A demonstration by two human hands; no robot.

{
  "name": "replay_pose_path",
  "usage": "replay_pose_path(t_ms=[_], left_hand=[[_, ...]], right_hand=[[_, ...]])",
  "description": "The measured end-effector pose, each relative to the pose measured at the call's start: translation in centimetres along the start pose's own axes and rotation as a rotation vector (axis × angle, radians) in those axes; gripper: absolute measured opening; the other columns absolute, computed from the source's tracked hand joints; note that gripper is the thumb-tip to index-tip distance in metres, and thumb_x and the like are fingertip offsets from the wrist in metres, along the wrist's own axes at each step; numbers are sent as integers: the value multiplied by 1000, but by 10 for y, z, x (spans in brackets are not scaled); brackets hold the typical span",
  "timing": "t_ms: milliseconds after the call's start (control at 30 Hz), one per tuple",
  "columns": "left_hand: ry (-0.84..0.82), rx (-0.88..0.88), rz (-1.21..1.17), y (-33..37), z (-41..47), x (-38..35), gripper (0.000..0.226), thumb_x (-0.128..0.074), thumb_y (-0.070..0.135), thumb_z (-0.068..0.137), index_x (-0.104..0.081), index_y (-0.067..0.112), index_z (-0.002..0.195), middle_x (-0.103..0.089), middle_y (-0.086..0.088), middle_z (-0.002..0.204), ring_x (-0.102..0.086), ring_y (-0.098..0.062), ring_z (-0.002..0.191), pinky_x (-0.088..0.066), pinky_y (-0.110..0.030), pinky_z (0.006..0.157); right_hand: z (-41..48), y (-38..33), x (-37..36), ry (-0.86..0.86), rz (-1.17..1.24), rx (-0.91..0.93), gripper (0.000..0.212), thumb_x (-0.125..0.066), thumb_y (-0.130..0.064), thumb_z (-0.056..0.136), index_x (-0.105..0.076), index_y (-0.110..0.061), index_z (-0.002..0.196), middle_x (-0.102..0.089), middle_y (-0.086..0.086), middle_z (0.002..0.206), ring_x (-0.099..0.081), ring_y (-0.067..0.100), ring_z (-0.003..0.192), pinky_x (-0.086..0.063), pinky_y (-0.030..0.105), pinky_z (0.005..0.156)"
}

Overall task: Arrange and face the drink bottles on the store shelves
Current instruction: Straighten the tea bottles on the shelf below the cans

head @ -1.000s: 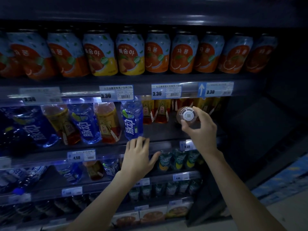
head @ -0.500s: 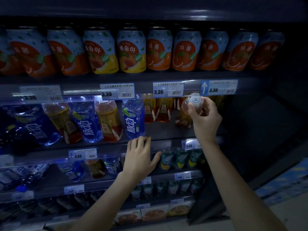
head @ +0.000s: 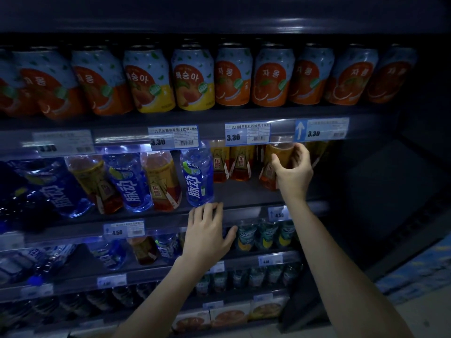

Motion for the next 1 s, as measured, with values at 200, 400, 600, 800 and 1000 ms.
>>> replay_pose_path(t_ms=[200, 400, 600, 800, 1000], left_hand=[[3, -3, 9, -1, 1, 0, 67, -39, 57, 89, -51, 6, 132, -54, -9, 124, -49, -31, 116, -38, -46, 103], [5, -8, 8, -1, 2, -1, 67, -39, 57, 89, -51, 7, 132, -53, -9, 124, -49, -31, 115, -38, -46, 103], [16, -12, 5, -1, 1, 0, 66, -40, 56, 89, -52, 7, 130, -54, -9, 122, -50, -31, 113, -39, -46, 101], [23, -15, 5, -1, 2, 0, 66, -42, 56, 88, -53, 6, 130, -55, -9, 121, -50, -31, 111, -41, -46, 99], [25, -19, 15, -2, 1, -1, 67, -41, 57, 88, -53, 6, 130, -54, -9, 121, -50, -31, 111, -41, -46, 99]], right_hand=[[-20, 21, -4, -8, -154, -31, 71, -82, -32, 73, -48, -10, 131, -48, 0, 123, -43, 0, 108, -34, 1, 89], [-20, 30, -4, -24, -214, -48, 70, -83, -28, 73, -49, -10, 131, -51, 4, 124, -37, -6, 106, -24, -8, 81], [-24, 32, -7, -15, -204, -74, 73, -81, -30, 74, -44, -11, 134, -47, 6, 132, -41, 2, 111, -29, -2, 83], [-21, 32, -16, 39, -308, -123, 82, -85, -42, 66, -43, -7, 127, -46, 10, 127, -47, 26, 117, -46, 39, 93], [-25, 41, -13, -39, -237, -144, 79, -80, -40, 71, -39, -19, 134, -50, 4, 132, -45, 14, 115, -41, 31, 88]])
Point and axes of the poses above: each hand's wrist, its own z-axis towards the middle knuckle, its own x-axis out of the back of the hand, y = z × x, the point moved 7 cm from there along z, towards the middle knuckle
